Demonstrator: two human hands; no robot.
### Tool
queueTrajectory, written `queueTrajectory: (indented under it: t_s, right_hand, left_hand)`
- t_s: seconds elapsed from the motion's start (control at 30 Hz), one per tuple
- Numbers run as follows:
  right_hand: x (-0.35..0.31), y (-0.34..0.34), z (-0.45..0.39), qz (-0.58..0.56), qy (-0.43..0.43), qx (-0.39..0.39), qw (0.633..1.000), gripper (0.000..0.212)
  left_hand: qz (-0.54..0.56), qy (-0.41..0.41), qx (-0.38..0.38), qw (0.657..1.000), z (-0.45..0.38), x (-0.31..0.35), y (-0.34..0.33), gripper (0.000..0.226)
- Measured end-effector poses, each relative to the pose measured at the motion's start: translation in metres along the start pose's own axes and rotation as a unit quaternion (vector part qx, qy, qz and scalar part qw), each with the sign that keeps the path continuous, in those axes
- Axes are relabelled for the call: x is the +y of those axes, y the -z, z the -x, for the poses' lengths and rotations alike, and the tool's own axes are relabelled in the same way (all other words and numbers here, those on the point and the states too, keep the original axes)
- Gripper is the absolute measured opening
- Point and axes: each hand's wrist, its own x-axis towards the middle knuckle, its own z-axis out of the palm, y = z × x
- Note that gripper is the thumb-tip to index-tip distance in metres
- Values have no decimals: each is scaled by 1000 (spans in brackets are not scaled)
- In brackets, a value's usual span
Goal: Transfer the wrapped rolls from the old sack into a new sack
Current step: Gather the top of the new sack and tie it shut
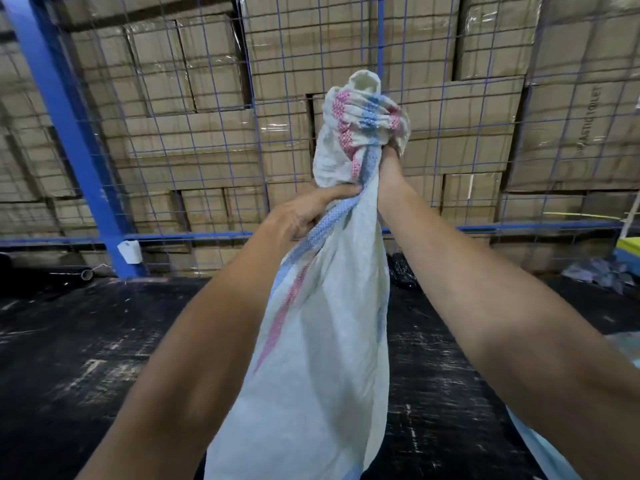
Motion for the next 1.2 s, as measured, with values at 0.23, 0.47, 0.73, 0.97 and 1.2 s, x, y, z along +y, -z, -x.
queueTrajectory:
  t_s: [0.23,0.47,0.73,0.97,1.2]
  right_hand:
    - [48,37,-2,136,-91,-189,968,24]
    - [85,57,19,190,-80,-178,962,20]
    - [48,43,-11,-57,-123,-134,982,22]
    - [40,45,-13,24,-116,-102,988,20]
    - [-5,62,-12,3,-85,-166,982,29]
  left_hand:
    - [45,-31,247,967,-31,-8,19,40]
    - [-128,-111,61,984,-23,39,-31,57]
    - [-292,-16,-103,951,-7,-3,10,129]
    - [-209,-16,9,978,-10,-49,-12,45]
    - [-143,8,-22,989,-29,-30,-41,41]
